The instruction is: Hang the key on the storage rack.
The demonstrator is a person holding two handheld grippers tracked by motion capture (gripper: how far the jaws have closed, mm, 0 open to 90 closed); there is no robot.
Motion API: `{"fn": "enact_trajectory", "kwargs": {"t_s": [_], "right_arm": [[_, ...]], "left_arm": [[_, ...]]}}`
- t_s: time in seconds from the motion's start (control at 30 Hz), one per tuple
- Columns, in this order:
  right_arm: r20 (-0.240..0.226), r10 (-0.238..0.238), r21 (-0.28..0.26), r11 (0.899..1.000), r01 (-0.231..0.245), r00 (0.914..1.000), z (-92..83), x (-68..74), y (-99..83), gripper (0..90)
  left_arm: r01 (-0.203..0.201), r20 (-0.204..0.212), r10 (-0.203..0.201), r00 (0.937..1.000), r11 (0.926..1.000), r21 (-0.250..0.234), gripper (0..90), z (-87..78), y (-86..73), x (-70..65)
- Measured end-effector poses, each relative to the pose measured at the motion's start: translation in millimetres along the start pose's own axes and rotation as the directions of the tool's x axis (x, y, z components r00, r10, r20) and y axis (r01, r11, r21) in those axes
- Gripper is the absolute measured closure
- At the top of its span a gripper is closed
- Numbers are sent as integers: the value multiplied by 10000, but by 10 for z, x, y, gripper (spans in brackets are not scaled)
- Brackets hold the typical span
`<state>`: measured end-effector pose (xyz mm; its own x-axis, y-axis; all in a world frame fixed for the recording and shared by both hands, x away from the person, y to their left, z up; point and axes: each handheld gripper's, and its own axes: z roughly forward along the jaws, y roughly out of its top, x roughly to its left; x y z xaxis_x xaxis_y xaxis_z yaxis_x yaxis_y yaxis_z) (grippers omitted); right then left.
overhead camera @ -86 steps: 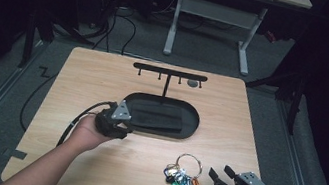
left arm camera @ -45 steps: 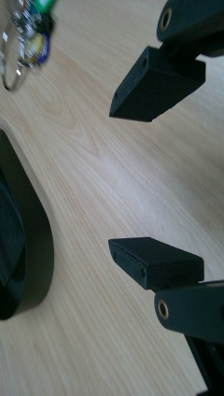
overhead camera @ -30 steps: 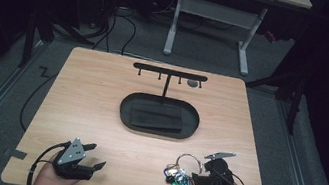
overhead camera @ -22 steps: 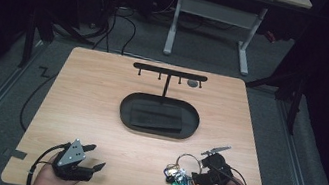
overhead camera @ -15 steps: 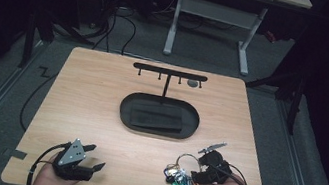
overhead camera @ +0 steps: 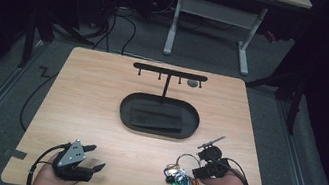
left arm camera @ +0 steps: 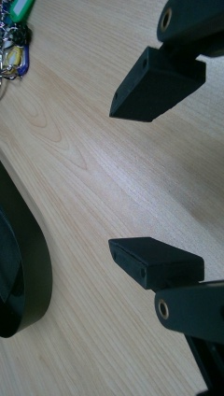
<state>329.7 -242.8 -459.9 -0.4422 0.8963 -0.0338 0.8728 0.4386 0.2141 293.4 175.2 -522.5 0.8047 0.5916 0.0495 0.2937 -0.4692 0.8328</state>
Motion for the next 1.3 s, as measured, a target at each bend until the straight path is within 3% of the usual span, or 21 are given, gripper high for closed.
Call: {"fn": "enact_trajectory", "kwargs": {"t_s": [0.1,0.33,0.67,0.8,0.97,1.17,1.3], "right_arm": [[15,127,277,9995,-128,9999,85,-46,56,497],[93,350,1218,9919,-359,9993,294,-99,178,584],[-259,888,2360,9684,-802,9957,369,-183,330,579],[-75,690,2802,9578,-641,9976,379,-170,383,632],[24,725,2863,9556,-701,9974,382,-175,394,681],[85,569,2976,9530,-569,9983,378,-180,405,835],[105,259,2824,9589,-278,9996,374,-157,390,868]], "left_arm": [[80,72,-80,9999,10000,60,314,24,-5,10],[-166,108,165,9998,9999,26,314,1,2,-18],[-125,109,125,9999,9999,1,314,-21,-12,-3],[-48,61,48,10000,10000,-58,314,-39,-17,7],[-69,78,70,9999,10000,-38,314,-44,-24,-8],[-41,76,42,10000,10000,-54,314,-49,-25,-13],[-32,88,32,10000,10000,-44,314,-46,-27,-13]]}}
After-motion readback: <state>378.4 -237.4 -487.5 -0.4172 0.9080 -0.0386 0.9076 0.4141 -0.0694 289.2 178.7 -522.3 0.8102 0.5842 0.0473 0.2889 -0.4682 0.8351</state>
